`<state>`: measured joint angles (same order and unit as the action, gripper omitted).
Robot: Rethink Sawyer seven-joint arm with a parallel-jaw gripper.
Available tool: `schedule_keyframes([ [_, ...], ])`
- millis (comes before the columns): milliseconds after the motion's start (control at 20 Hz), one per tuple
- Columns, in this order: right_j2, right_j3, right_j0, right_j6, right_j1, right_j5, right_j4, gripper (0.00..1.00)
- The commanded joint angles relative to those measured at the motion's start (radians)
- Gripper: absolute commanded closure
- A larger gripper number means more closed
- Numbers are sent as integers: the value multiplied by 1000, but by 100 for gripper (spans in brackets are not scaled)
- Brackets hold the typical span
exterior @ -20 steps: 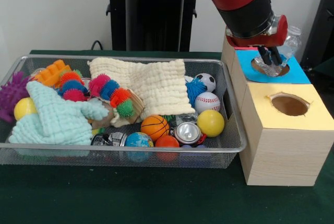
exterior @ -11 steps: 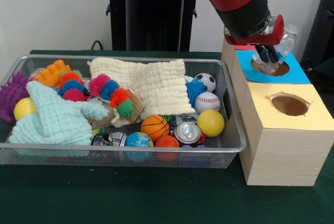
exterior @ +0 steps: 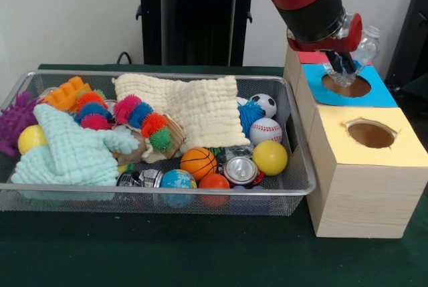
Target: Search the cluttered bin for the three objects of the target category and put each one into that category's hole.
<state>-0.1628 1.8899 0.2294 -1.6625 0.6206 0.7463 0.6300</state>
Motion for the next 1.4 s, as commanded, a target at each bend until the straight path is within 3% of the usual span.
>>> schedule_keyframes([
  [50,-84,91,32,-152,-6,40,69,0],
  [250,-112,111,40,-117,0,4,108,0],
  [850,-130,105,48,-109,13,1,116,0],
  [1100,-154,81,61,-96,13,-37,129,0],
  [1400,-161,9,77,-57,-26,-98,81,0],
])
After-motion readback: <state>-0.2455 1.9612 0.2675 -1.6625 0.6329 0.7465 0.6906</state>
